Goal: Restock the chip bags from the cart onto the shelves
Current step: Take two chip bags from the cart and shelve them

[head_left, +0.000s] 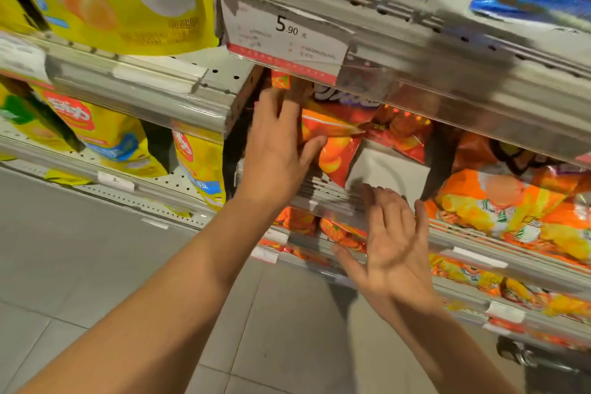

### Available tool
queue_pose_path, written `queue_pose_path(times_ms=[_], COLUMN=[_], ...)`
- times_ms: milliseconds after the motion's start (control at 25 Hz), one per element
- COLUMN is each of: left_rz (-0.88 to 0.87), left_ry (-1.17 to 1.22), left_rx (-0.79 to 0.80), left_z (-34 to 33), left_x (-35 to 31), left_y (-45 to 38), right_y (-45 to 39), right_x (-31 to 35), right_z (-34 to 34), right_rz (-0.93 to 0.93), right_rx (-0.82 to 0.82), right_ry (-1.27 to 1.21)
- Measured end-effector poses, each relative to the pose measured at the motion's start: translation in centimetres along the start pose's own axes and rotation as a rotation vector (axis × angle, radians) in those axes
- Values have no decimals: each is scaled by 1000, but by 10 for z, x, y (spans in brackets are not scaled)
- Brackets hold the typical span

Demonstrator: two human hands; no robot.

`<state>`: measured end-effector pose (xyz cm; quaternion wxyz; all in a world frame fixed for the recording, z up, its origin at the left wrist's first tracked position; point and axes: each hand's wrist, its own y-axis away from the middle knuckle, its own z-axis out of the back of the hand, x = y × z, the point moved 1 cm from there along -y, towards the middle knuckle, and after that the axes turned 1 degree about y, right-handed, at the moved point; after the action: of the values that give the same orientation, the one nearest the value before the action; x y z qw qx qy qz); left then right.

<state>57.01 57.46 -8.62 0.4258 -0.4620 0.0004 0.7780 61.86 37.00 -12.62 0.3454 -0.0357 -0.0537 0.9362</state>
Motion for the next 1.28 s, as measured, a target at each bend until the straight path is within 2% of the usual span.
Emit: queue_pose_path(times_ms=[40,120,200,280,320,400,440,480,680,800,1000,1080,1200,1280], left_rz=[65,154,40,-109,-150,-173,-177,-186,-137,-108,-98,-101,-60,-13], left_ry=[4,45,34,-66,-128,-231,-270,-317,-579,-647,-625,-606,-532,-548], left_rx=[44,24,-39,4,50,131,165,198,342,439,473,448,491,528], left_z=[0,5,8,3,-1,-6,-7,-7,-3,-2,-1,0,0,5], left_x=[6,16,17,16,17,18,18,18,10,11,12,10,7,-1], left_y=[9,37,71,98,104,107,106,105,108,103,105,104,102,103], right_y=[0,1,-2,-7,-14,-35,-51,-70,-129,-134,-134,-133,-125,-111], right_x=[0,2,5,7,10,21,29,37,54,47,43,43,50,52], right_z=[1,4,9,21,31,51,57,59,42,31,19,17,21,31], right_rz=[-2,-10,-35,-72,-89,-118,-123,-137,-243,-372,-427,-396,-335,-330], right_rx=[1,37,81,95,85,13,-39,-65,-50,-16,20,-3,-4,-24], right_ry=[-10,-24,-53,-169,-357,-930,-1128,-1218,-1051,-796,-1001,-1023,-984,-1100])
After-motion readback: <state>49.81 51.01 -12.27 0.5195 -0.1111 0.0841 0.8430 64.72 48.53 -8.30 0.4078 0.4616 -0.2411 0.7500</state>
